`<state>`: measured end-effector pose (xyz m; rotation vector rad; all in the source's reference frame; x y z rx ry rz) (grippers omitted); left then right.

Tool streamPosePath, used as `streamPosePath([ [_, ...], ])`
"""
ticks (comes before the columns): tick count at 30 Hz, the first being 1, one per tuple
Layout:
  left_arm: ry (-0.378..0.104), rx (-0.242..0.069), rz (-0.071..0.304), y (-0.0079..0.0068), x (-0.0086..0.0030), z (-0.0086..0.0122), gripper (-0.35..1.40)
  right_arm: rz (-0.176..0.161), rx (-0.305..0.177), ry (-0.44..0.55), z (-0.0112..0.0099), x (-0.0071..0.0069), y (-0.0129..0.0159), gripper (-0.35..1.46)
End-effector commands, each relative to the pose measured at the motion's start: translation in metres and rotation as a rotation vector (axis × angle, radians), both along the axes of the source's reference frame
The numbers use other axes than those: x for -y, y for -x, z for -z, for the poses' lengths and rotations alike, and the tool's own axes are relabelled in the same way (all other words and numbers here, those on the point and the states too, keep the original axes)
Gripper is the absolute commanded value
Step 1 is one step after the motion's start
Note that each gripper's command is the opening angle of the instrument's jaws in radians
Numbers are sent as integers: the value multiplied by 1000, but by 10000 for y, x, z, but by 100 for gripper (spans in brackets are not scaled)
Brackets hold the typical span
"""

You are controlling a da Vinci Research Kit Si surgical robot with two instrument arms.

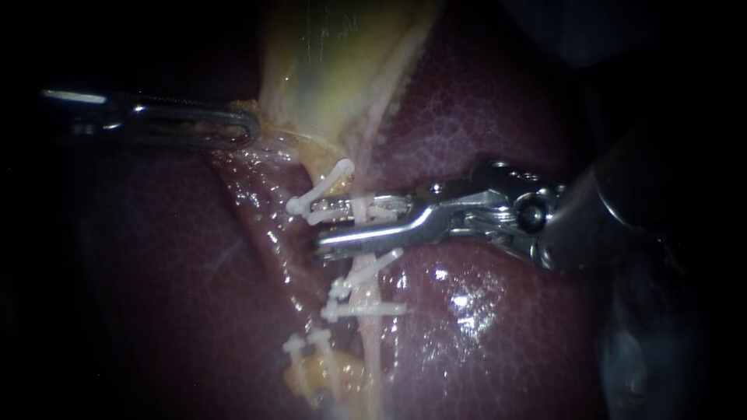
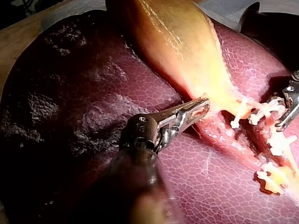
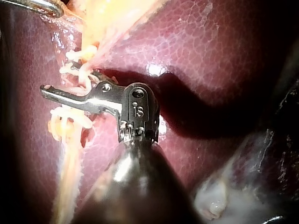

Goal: Clipping third clip right tube

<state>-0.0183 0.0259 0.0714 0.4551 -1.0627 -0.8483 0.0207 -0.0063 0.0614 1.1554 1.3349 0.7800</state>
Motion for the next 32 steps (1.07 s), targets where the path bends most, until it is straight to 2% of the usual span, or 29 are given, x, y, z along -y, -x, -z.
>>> streamPosePath([
  [1, 0, 0, 0, 0, 0, 0, -35, -3, 4, 0, -1, -1, 1, 47],
  [6, 0, 0, 0, 0, 0, 0, -35, -1, 3, -1, -1, -2, 7, 30],
  [15, 0, 0, 0, 0, 0, 1, -35, 3, 0, -3, -2, -6, 15, -35],
  [32, 0, 0, 1, 1, 0, 0, -35, 8, -4, -3, -6, -8, 18, -35],
])
